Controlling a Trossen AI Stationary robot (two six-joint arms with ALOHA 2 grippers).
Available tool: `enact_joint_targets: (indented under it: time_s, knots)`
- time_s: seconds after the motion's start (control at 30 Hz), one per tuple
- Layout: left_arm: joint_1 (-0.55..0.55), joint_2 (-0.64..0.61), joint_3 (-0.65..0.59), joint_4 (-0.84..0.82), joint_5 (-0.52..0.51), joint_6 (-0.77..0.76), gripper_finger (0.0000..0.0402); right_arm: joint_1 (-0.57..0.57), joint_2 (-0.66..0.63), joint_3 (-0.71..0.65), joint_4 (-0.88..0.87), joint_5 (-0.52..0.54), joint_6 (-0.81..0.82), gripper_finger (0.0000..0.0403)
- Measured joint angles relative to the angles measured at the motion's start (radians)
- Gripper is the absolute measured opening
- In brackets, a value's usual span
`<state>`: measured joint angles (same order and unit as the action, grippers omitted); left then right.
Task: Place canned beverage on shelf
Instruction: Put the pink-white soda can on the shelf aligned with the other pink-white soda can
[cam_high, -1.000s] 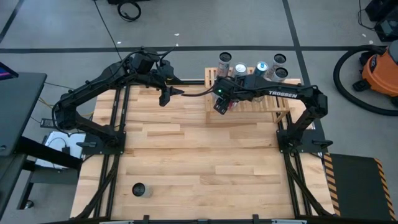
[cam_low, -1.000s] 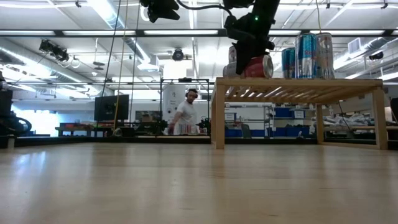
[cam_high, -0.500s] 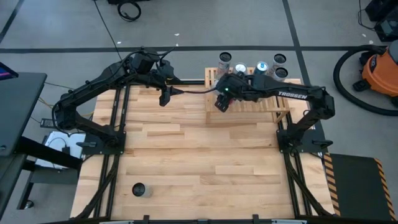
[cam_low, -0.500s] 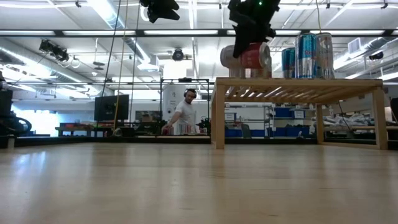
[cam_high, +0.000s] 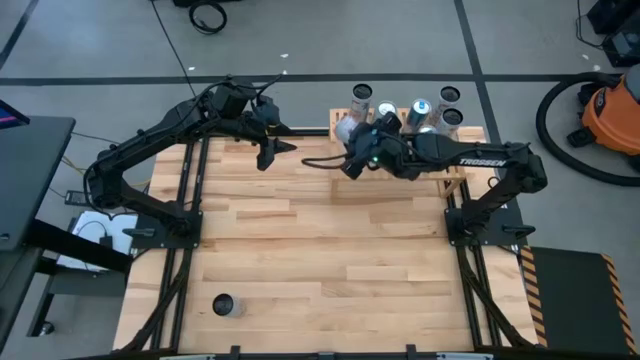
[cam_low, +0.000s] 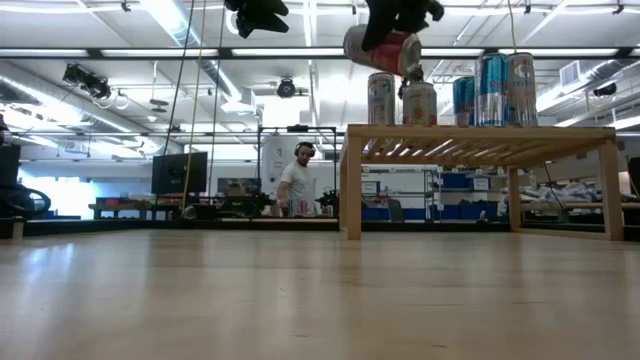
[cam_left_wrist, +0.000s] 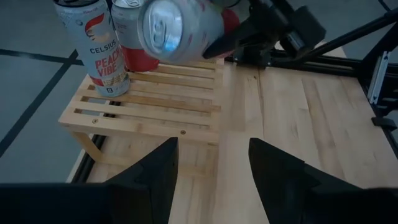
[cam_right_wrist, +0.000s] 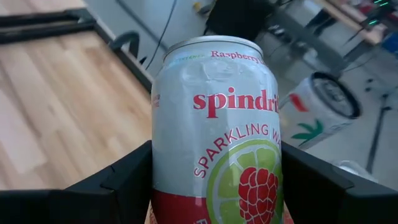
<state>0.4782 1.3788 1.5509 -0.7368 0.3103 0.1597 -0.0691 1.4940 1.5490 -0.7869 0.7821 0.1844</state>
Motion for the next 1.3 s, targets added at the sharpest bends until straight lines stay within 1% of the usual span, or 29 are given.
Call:
enact_joint_targets:
  time_s: [0.1,0.27,0.37,0.47,0.53,0.63,0.87,1.1,1.3]
  knots:
    - [0.0,0.0,0.0,0.0,0.0,-0.018,0.0197,0.024,0.0,-0.002,0.015,0.071,0.028,0.0293]
    - [0.0,0.0,0.0,0.001,-0.001,-0.021,0.0197,0.075,0.0,-0.048,0.037,0.201,0.127,0.0293]
    - [0.0,0.0,0.0,0.001,-0.001,-0.045,0.0197,0.113,-0.001,-0.09,0.06,0.227,0.203,0.0293]
    - [0.003,0.0,0.0,0.026,-0.002,-0.045,0.0197,0.15,-0.001,-0.135,0.123,0.283,0.224,0.0293]
    - [0.003,-0.001,0.0,0.039,-0.002,-0.044,0.0197,0.165,-0.001,-0.149,0.132,0.316,0.235,0.0293]
    - [0.002,-0.001,0.0,0.033,-0.002,-0.045,0.0197,0.174,-0.001,-0.171,0.137,0.339,0.284,0.0293]
    - [-0.012,-0.001,0.0,0.037,-0.002,-0.053,0.0197,0.195,0.0,-0.274,0.153,0.451,0.389,0.0293]
    - [-0.011,-0.001,0.0,0.049,-0.002,-0.045,0.0197,0.221,-0.001,-0.394,0.259,0.615,0.418,0.0293]
    - [-0.011,-0.001,0.0,0.064,-0.002,-0.044,0.0197,0.224,0.0,-0.471,0.324,0.691,0.455,0.0293]
